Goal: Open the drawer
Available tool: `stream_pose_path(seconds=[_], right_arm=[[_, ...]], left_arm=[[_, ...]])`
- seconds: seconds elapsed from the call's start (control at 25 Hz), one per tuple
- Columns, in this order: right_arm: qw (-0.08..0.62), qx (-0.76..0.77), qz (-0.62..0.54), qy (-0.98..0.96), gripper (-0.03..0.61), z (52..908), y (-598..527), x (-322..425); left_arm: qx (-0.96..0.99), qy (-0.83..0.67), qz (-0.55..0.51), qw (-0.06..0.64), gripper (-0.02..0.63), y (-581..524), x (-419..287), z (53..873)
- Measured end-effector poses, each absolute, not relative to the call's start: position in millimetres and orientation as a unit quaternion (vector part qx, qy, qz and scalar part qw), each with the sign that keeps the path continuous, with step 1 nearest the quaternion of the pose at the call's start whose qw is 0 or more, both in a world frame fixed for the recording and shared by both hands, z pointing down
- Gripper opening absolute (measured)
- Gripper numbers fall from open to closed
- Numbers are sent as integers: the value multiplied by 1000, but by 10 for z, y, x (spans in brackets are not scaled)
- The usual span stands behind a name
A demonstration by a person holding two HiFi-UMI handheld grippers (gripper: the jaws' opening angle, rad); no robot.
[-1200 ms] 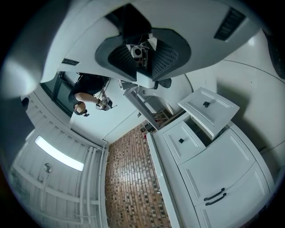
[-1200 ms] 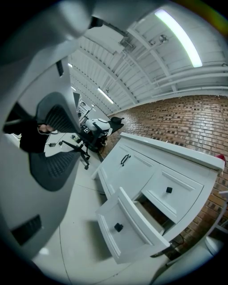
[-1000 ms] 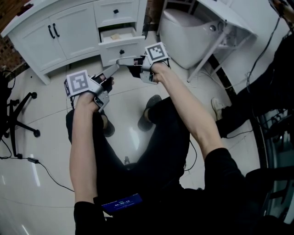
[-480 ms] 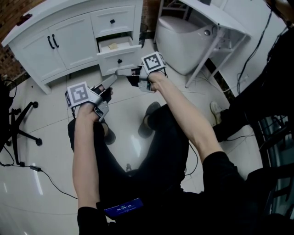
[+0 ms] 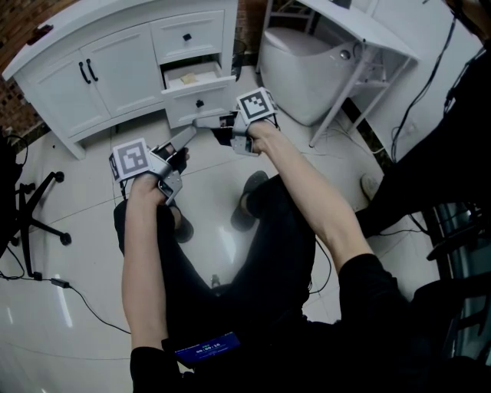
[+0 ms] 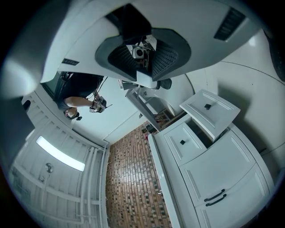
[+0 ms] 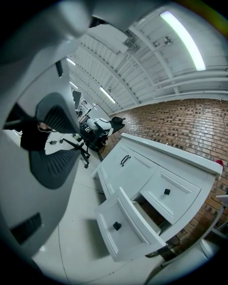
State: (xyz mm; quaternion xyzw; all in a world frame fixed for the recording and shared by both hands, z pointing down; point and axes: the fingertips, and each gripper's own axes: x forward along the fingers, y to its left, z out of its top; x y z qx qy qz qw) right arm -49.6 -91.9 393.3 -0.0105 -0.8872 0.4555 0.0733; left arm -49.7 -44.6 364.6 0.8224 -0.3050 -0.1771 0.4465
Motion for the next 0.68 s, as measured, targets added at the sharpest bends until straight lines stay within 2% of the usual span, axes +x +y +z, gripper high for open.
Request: stream_pose_path(seconds=[0.68], right_arm=[[74, -10, 459, -885, 135, 3921, -843, -488]], left_arm=[[828, -297, -176, 442, 107, -376, -459, 3631]])
